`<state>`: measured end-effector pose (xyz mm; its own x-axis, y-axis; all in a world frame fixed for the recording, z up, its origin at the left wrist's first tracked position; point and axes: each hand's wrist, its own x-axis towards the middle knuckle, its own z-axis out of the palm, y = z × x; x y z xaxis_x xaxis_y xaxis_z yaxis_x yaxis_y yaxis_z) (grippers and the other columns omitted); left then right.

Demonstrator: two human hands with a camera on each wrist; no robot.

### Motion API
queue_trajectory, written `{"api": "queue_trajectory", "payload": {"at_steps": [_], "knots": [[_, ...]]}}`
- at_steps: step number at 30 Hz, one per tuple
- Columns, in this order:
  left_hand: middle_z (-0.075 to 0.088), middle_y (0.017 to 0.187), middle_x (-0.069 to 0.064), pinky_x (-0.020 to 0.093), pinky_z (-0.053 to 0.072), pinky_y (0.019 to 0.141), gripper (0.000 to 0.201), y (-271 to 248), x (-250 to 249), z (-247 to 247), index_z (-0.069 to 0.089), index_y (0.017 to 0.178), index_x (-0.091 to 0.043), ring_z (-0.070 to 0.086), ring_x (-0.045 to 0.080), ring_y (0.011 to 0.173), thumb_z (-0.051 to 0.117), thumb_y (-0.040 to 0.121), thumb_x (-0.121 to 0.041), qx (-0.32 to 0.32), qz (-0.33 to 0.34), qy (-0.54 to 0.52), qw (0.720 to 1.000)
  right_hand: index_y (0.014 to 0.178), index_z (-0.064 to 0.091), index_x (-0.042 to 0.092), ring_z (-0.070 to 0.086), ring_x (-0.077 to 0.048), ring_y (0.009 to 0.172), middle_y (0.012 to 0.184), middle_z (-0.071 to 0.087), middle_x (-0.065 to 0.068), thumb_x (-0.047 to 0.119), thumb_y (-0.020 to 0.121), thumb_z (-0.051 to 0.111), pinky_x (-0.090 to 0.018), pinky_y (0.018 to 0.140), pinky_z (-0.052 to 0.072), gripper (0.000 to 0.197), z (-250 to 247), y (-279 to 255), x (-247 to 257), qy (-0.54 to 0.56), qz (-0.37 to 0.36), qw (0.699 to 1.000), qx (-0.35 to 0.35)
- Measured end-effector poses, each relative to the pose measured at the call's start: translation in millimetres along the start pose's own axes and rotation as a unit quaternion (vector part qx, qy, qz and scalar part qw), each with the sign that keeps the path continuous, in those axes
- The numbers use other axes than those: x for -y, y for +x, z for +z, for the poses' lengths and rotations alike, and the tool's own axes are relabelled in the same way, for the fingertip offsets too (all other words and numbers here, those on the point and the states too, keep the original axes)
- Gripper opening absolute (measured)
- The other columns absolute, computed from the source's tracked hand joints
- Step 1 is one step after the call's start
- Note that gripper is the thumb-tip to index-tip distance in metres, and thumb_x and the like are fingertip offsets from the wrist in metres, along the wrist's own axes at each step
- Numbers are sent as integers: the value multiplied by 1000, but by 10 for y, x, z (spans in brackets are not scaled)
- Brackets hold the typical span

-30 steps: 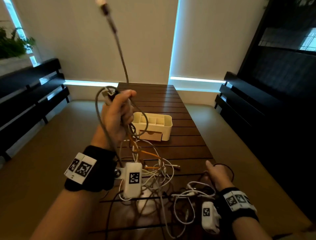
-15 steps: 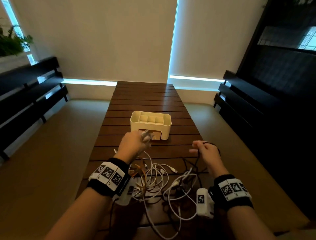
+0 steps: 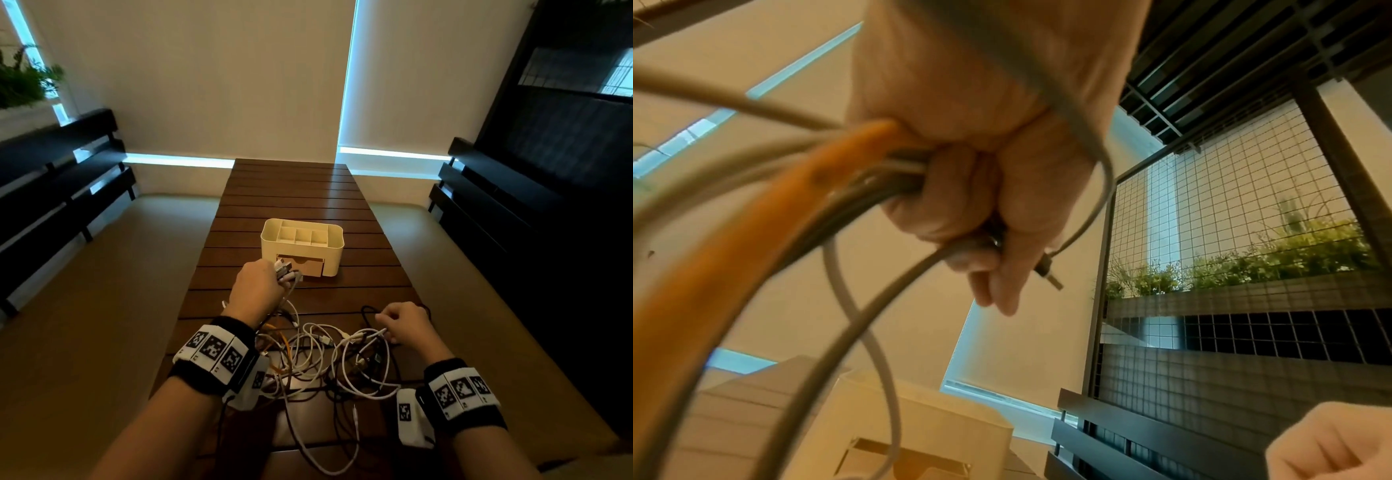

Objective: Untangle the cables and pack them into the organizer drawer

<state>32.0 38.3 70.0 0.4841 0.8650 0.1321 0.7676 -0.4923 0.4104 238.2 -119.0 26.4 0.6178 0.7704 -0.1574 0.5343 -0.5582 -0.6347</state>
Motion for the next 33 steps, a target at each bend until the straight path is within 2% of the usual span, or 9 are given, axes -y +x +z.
{"api": "queue_trajectory", "payload": {"at_steps": [3, 6, 10, 13, 16, 20, 24, 28, 33], "knots": [[59, 80, 8, 31, 40, 62, 9, 20, 6, -18, 56, 82, -11, 56, 25, 78, 59, 87, -18, -13, 3, -13, 1000, 95, 63, 19, 59, -16, 90, 93, 57, 2, 12, 90, 57, -28, 79, 51, 10, 130, -2, -38, -92, -49, 993, 57], [65, 87, 8, 28, 40, 62, 27, -1, -1, -40, 61, 86, -10, 56, 21, 78, 74, 76, -31, 64, 15, -11, 998, 96, 55, 23, 50, -23, 103, 101, 43, 2, -5, 83, 51, -32, 84, 46, 31, 327, 16, -170, -167, -69, 980, 88], [63, 89, 4, 27, 45, 65, 51, -13, -7, -74, 63, 93, -11, 57, 18, 82, 88, 58, -38, 145, -9, -19, 989, 98, 51, 17, 52, -24, 100, 103, 49, -1, -8, 81, 49, -34, 84, 46, 31, 487, 22, -273, -100, -82, 992, 2], [60, 90, 3, 26, 43, 67, 36, -23, -12, -113, 62, 100, -11, 58, 20, 87, 81, 69, -20, 111, -13, -56, 992, 108, 58, 12, 54, -23, 104, 110, 55, -4, -4, 85, 52, -34, 89, 47, 29, 535, 47, -335, -68, -58, 996, -23], [64, 95, 8, 28, 43, 71, 24, -44, -16, -136, 63, 104, -10, 57, 22, 90, 65, 80, -6, 57, -3, -105, 993, 92, 61, 11, 57, -24, 94, 96, 58, -5, 1, 87, 56, -34, 80, 48, 13, 536, 41, -356, -52, -55, 995, -69], [65, 89, 6, 27, 42, 67, 10, -46, 5, -131, 65, 93, -13, 60, 23, 88, 66, 84, -16, 33, -1, -140, 990, 83, 60, 15, 56, -20, 84, 87, 53, -1, 3, 87, 59, -26, 73, 44, 13, 461, 52, -319, -7, -89, 989, -117], [60, 81, 3, 26, 37, 60, 8, -99, -49, -196, 66, 92, -11, 55, 21, 81, 64, 88, -17, 16, -3, -193, 981, 96, 60, 10, 51, -17, 84, 101, 43, 1, -2, 83, 63, -22, 72, 44, 18, 393, 44, -279, 45, -95, 977, -186], [56, 80, 4, 29, 35, 67, 11, -106, -77, -230, 58, 85, -13, 50, 22, 79, 57, 93, -21, -28, -17, -201, 979, 76, 48, 22, 55, -24, 84, 87, 54, -1, 5, 81, 61, -37, 72, 52, 22, 347, 22, -305, -93, -50, 994, -35], [56, 72, 7, 31, 38, 59, 24, -48, -20, -189, 58, 75, -9, 52, 26, 73, 52, 93, -23, 10, -70, -215, 974, 125, 58, 27, 38, -28, 126, 135, 47, -7, 3, 91, 46, -39, 106, 37, 43, 466, -41, -488, -246, -50, 959, 133]]}}
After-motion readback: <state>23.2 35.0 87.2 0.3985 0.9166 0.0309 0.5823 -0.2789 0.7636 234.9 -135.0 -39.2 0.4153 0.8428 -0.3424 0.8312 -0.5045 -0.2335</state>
